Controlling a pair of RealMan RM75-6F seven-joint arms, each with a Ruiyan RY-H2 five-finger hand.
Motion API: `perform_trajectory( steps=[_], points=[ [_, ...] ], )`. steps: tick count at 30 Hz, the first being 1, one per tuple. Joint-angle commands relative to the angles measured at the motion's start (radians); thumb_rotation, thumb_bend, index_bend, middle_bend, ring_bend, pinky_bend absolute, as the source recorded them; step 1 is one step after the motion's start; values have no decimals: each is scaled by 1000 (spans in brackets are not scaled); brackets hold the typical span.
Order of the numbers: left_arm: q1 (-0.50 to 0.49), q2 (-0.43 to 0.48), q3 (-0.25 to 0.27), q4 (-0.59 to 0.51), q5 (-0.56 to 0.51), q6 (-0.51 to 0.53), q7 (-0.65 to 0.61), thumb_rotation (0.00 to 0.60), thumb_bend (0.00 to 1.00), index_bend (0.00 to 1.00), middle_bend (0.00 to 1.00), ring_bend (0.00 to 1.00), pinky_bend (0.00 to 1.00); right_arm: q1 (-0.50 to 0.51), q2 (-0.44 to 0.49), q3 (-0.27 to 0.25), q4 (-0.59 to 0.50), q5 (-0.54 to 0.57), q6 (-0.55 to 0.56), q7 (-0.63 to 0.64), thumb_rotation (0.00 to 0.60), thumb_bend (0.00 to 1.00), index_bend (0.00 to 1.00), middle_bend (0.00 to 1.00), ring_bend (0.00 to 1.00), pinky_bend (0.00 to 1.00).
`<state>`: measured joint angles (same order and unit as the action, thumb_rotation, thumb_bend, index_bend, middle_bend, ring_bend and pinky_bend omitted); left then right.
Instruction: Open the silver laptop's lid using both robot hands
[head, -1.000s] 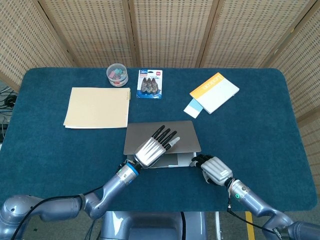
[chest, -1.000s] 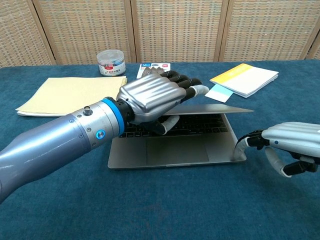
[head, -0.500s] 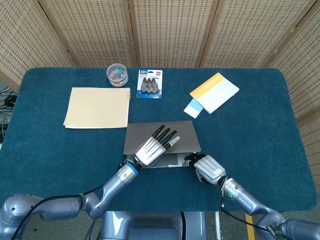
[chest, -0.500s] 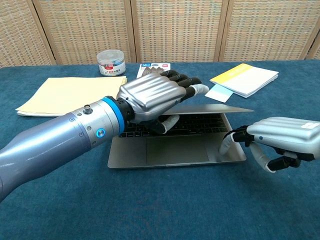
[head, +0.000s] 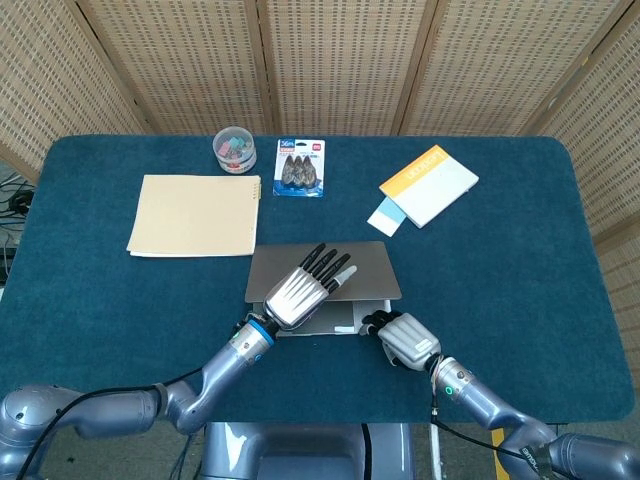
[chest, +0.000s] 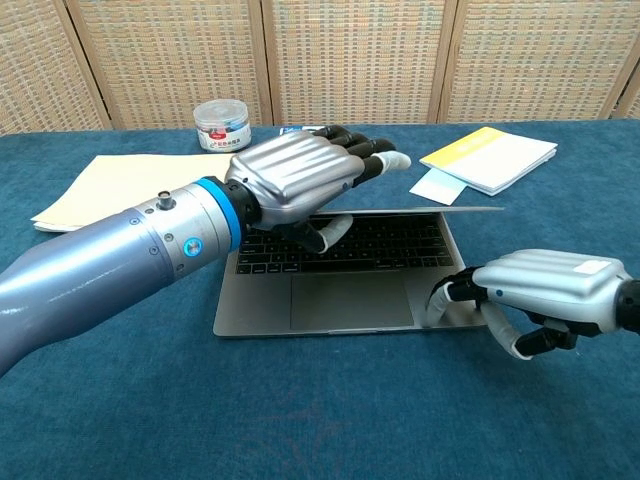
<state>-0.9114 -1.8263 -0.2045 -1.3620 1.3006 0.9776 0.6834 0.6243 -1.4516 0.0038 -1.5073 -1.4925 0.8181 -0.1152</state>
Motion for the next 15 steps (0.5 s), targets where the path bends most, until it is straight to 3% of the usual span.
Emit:
perform_trajectory(
  steps=[1,9,15],
  points=[
    [-1,3,2,0,-1,1,-2,600,608,0,0,0,0,4,-3,0,1,13,-6,-8,600,1000,251,204,175,265],
    [-12,14,-10,-2,-1,9,-18,600,608,0,0,0,0,9,0,-10,-3,16,-3,-18,600,1000,251,204,175,265],
    [-37,25,-55,-11,-38,5,1,600,608,0,0,0,0,20,2,-20,-1,9,-12,-16,600,1000,251,204,175,265]
  ],
)
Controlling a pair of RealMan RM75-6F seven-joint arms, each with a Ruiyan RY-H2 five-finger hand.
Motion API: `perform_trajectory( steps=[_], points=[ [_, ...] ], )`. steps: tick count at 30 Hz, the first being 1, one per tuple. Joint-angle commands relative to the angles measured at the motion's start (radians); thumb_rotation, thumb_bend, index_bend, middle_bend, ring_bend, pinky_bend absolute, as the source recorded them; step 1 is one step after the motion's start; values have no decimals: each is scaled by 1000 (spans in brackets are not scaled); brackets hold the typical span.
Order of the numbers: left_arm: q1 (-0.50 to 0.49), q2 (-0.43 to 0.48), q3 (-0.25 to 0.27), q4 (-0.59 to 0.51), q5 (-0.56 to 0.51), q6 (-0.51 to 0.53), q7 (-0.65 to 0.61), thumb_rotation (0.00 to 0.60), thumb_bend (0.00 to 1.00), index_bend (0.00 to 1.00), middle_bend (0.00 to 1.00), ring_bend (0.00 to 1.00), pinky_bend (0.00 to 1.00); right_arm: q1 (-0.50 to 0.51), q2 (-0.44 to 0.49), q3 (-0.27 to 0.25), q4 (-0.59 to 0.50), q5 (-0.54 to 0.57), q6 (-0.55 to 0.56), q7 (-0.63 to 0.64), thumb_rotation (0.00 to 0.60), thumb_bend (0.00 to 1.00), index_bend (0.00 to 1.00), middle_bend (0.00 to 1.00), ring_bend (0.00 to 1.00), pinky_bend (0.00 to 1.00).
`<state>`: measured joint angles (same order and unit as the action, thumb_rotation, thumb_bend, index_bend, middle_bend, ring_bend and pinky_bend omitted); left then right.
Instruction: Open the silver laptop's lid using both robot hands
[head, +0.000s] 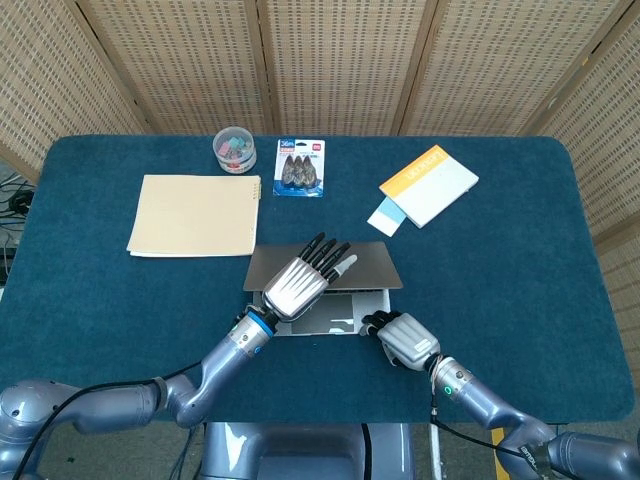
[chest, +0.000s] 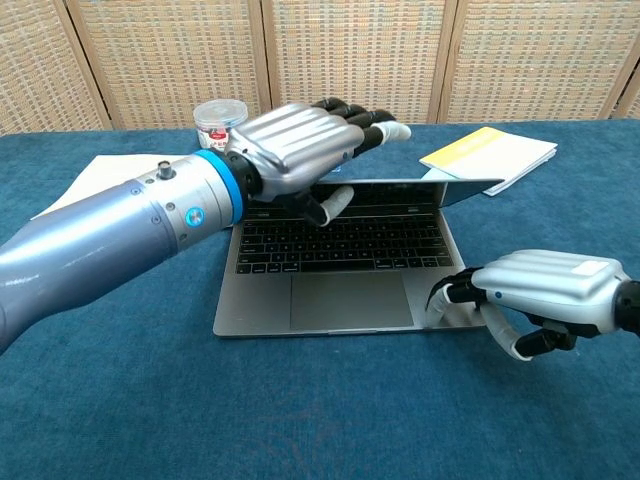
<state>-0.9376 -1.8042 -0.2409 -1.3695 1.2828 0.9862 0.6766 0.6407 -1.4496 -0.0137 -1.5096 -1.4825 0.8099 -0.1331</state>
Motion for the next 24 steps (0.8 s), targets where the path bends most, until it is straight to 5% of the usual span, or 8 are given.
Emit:
perform_trajectory(
  steps=[1,24],
  points=[
    [-16,2,-27,-3,-29,-5,10,600,608,0,0,0,0,6,-1,-3,2,-2,-6,4,600,1000,251,204,175,265],
    [-146,-40,-172,174,-226,-61,-20,600,606,0,0,0,0,36,15,-34,-15,-63,-2,80,600,1000,251,204,175,265]
  ],
)
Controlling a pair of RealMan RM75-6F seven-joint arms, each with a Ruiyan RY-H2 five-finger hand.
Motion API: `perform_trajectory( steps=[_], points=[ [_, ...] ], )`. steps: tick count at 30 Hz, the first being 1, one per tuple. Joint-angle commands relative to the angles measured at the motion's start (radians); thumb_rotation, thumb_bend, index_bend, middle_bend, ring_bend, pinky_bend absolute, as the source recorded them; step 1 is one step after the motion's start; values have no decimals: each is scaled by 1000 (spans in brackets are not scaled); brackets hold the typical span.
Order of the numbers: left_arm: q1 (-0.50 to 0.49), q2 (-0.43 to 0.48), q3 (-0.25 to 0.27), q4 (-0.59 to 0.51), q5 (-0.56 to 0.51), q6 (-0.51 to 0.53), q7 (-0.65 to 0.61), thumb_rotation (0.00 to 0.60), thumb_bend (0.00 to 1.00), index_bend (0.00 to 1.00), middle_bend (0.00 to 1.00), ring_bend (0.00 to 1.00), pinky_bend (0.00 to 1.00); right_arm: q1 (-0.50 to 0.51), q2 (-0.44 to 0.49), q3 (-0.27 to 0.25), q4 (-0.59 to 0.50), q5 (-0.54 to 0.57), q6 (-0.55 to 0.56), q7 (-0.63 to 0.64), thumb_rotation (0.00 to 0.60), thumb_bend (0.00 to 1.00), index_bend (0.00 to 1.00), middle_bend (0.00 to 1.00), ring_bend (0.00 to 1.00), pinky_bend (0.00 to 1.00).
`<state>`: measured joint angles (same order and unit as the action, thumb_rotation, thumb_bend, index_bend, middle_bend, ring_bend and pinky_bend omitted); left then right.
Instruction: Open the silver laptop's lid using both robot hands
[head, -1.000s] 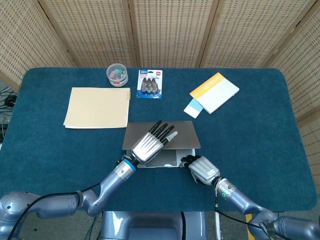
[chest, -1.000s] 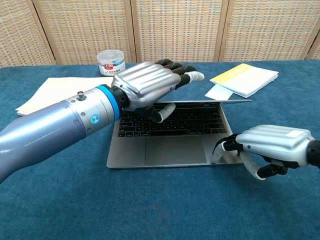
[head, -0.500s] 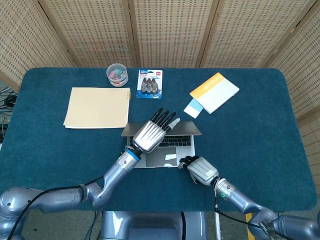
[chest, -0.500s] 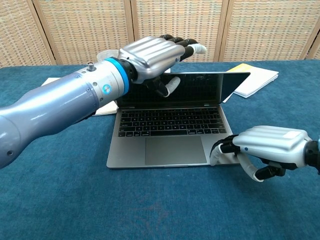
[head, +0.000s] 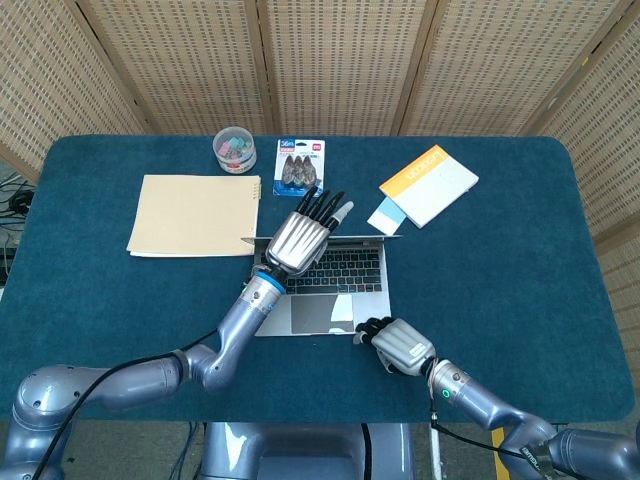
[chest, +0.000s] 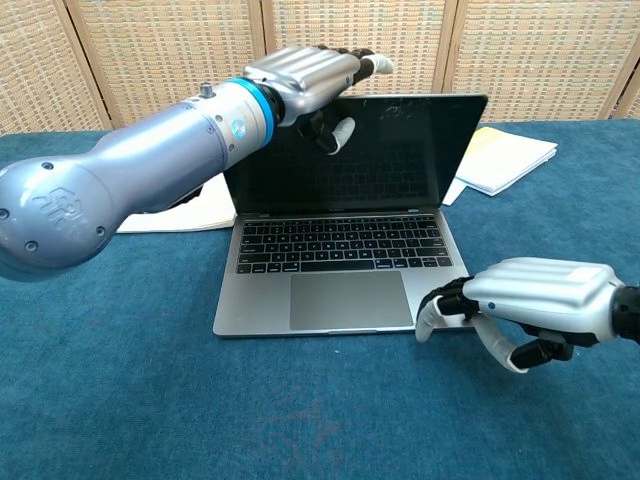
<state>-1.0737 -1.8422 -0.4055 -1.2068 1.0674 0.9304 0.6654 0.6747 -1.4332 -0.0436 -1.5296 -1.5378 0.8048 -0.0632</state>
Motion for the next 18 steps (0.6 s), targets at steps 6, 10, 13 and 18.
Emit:
perform_trajectory(
  steps=[6,10,13,18],
  points=[
    [-38,-2,-21,43,-28,-4,-19,600,607,0,0,0,0,6,0,-10,17,-21,9,27,600,1000,251,204,175,265],
    [-56,3,-25,61,-41,-6,-17,600,607,0,0,0,0,9,-1,-11,22,-23,12,34,600,1000,251,204,175,265],
    [-71,6,-27,82,-49,-8,-17,600,607,0,0,0,0,12,-4,-12,25,-23,10,33,600,1000,251,204,175,265],
    [-88,6,-24,114,-60,-11,-16,600,607,0,0,0,0,15,-5,-8,26,-17,10,32,600,1000,251,204,175,265]
  ],
)
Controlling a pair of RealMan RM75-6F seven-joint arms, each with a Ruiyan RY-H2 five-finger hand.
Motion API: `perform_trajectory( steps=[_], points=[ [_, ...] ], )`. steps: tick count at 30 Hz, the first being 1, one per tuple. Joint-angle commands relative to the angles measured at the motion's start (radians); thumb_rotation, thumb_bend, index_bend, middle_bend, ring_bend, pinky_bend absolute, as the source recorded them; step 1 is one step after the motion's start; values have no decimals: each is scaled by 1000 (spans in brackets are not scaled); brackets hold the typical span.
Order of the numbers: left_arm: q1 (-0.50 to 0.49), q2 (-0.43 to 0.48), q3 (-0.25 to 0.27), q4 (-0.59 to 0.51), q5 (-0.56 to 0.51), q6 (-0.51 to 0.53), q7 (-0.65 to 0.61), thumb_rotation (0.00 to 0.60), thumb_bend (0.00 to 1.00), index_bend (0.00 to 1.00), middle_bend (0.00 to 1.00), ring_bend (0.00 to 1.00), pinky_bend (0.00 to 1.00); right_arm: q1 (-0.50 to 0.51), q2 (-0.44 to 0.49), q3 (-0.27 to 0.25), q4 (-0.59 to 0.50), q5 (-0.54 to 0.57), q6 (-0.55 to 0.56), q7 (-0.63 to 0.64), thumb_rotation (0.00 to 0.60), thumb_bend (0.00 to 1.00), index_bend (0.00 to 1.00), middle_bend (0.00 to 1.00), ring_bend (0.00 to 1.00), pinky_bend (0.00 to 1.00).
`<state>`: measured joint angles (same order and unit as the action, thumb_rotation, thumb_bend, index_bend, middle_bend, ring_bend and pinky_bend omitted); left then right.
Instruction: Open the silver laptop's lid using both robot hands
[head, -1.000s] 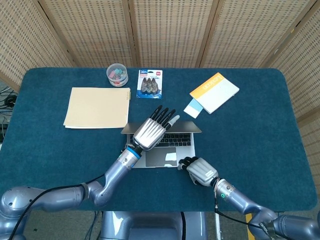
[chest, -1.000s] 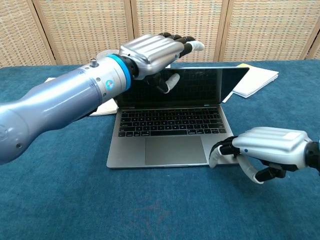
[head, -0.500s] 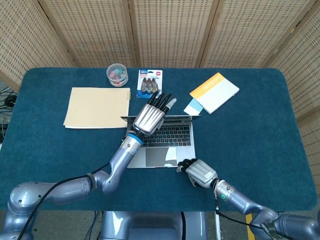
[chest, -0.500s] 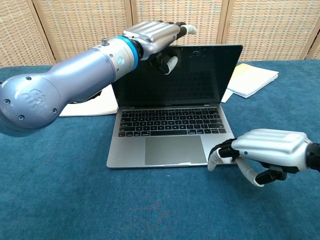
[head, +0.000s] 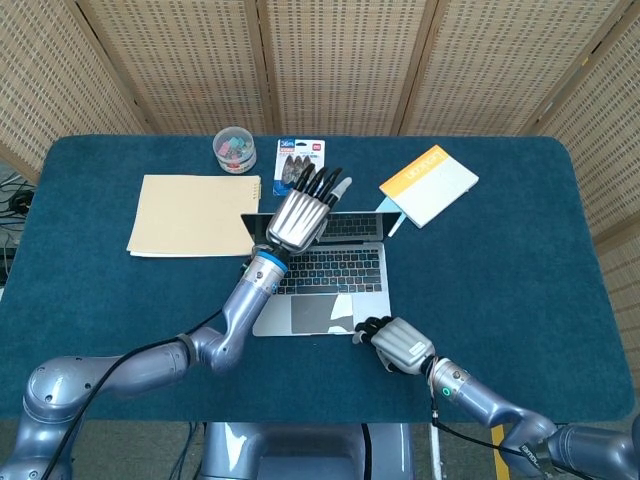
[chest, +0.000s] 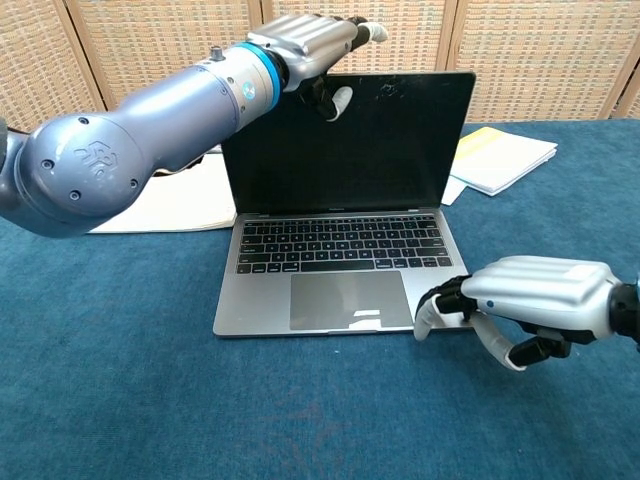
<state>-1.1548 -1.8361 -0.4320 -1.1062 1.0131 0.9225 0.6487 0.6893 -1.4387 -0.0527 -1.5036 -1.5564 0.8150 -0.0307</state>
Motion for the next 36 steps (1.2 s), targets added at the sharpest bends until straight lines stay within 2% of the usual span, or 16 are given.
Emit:
perform_trajectory(
  steps=[1,10,24,31,36],
  points=[
    [-11,-1,3,22,-7,-4,-2,600,607,0,0,0,0,1,1,1,0,4,-1,-2,600,1000,251,204,175,265],
    [-38,-23,2,94,-32,-7,-25,600,607,0,0,0,0,0,5,-2,0,9,6,-1,600,1000,251,204,175,265],
    [-37,-1,9,84,-63,23,10,600,607,0,0,0,0,-4,13,-2,-1,20,11,-9,600,1000,251,204,175,265],
    [-15,33,21,26,-57,27,-19,600,606,0,0,0,0,-6,12,-2,-1,25,15,-12,600,1000,251,204,175,265],
    [36,101,55,-87,16,47,-107,600,586,0,0,0,0,-11,31,-1,-26,12,38,-20,600,1000,251,204,175,265]
  ],
)
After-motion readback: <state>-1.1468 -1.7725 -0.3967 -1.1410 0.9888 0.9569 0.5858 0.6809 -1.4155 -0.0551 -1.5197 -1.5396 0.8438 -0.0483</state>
